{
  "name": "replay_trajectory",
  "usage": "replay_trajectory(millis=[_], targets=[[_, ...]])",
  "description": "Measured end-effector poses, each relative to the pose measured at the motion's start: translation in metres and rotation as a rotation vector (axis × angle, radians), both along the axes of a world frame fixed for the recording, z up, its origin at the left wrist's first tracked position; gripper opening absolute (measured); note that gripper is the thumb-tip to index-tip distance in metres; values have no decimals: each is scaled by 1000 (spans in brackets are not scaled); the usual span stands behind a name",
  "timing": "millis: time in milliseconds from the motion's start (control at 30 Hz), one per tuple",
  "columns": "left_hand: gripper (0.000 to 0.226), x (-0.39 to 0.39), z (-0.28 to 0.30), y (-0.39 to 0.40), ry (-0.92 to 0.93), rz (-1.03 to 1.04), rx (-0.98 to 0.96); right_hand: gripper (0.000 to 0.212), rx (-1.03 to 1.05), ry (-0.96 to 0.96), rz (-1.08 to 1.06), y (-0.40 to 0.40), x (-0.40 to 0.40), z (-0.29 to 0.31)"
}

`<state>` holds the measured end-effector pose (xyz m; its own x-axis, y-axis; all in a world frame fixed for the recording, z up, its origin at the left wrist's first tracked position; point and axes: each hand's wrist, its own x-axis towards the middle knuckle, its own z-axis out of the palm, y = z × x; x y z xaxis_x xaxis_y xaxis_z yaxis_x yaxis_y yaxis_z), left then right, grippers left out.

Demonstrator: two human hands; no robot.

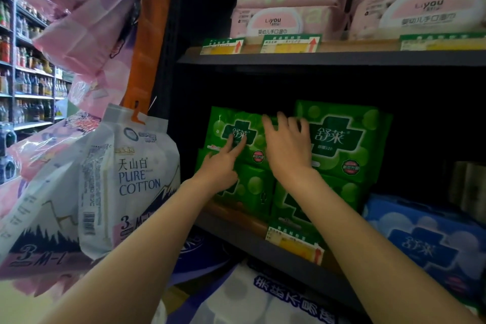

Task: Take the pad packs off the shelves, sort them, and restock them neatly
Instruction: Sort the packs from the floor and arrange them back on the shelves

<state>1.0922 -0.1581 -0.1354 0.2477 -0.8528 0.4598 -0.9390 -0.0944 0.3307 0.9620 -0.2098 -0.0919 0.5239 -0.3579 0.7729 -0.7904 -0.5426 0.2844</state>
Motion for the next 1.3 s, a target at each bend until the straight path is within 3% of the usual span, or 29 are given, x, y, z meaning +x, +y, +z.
replay_trajectory(millis=[100, 167, 367, 533, 867, 967, 1100, 1300], targets=[[78, -12, -15, 0, -82, 95, -133, 50, -109, -60, 63, 2, -16, -6], [74, -24, -31, 2, -84, 70, -208, 56, -151, -193, 61, 3, -35, -12], [74, -35, -47, -3, -221, 147, -268, 98, 212, -148, -185, -3, -87, -29], [63, -50, -41, -25, -46, 107, -356, 104, 289, -121, -186, -15, -96, -33], [62, -56, -40, -22, 23, 76, -444, 101, 266, -96, -181, -12, -95, -36], [77, -53, -32, -21, 7, 168, -348, 102, 244, -43, -192, -12, -89, -38], [93, -35, -25, -18, 221, 178, -192, 104, 201, 0, -215, -21, -74, -41], [102, -52, -37, -17, 169, 159, -66, 101, 223, 4, -209, -22, -95, -39]])
